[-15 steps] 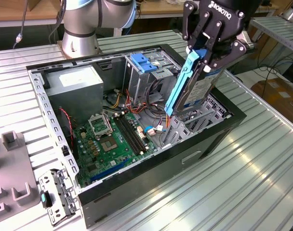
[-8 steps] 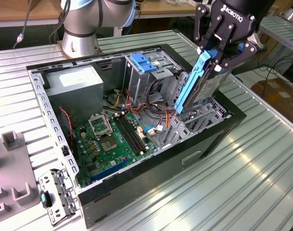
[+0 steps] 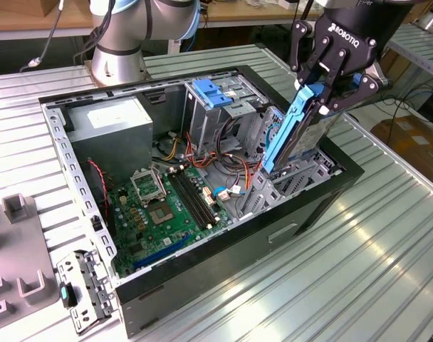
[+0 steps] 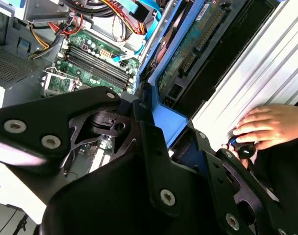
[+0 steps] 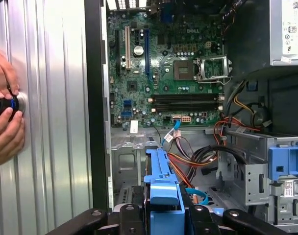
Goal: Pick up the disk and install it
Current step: 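Insert the disk into the insertion slot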
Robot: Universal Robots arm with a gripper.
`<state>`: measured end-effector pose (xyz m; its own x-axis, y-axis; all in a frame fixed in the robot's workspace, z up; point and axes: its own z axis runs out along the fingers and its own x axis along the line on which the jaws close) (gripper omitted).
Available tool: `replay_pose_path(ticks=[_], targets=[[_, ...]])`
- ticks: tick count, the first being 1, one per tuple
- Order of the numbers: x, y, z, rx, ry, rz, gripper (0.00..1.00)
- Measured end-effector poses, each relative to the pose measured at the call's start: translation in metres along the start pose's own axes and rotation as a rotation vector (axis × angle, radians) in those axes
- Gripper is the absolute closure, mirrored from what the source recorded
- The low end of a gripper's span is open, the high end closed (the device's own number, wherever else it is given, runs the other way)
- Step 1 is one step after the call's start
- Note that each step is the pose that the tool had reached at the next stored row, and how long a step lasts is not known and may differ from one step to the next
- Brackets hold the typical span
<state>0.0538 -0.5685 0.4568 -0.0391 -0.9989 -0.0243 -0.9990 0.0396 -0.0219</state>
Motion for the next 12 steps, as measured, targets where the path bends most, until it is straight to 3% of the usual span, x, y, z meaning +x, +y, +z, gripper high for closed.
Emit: replay_pose_path(ticks=[12], targets=[[0.0004, -0.0016, 0.0114, 0.0, 0.0, 0.0, 0.63]])
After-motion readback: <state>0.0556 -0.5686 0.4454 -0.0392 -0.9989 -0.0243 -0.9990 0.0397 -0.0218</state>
